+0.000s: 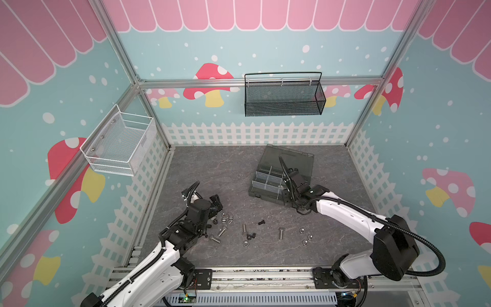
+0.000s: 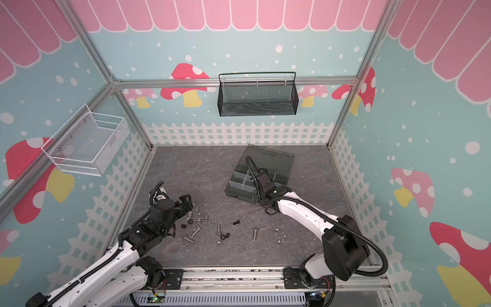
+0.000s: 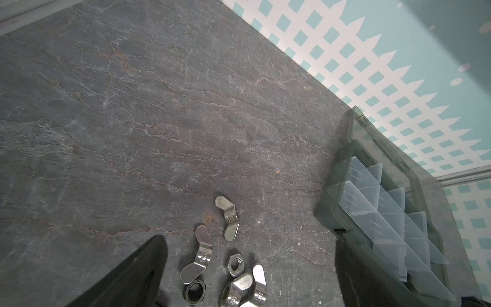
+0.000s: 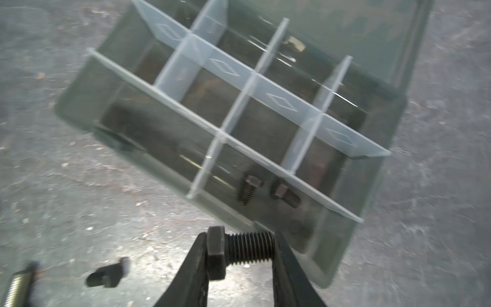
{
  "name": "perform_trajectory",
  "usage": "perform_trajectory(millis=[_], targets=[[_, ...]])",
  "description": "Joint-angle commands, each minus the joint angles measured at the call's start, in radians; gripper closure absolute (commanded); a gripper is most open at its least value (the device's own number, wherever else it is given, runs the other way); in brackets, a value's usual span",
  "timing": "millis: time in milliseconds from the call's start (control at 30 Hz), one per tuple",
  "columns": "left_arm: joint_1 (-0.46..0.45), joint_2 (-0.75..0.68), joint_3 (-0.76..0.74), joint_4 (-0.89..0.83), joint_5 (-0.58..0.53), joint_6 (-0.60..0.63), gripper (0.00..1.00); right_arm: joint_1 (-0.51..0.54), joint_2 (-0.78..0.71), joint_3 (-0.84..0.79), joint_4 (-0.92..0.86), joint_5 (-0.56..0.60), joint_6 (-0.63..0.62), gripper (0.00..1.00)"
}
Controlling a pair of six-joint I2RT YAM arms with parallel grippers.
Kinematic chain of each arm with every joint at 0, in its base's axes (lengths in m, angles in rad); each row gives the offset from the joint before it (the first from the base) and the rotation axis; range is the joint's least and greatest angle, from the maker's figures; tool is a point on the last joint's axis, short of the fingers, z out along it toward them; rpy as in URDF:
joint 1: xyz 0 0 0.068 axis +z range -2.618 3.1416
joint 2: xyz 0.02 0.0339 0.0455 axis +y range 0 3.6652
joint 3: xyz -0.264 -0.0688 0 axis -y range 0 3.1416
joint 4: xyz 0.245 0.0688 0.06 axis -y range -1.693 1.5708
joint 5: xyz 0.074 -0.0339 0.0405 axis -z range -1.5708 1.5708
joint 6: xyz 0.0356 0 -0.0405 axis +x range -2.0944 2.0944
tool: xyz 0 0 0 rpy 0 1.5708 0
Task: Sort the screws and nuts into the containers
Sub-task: 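Close the right gripper on a black bolt and lift it over the organizer, then open the right gripper to drop the black bolt into the near compartment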
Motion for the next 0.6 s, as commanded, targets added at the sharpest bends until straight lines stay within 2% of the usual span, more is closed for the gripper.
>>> perform_trajectory(millis=[0,267,567], targets=[[0.006,0.001,-0.003,0.000,0.001,-0.010,0.01,-0.037,-0.023,-0.029,-0.010,-0.008,-0.018,0.90],[0.006,0.011,0.002,0.003,0.005,-0.009,0.01,-0.116,-0.003,-0.070,0.032,-0.044,-0.040,0.91],[0.006,0.010,0.001,0.003,0.010,-0.012,0.00,-0.143,0.051,-0.089,0.069,-0.064,-0.051,0.86]])
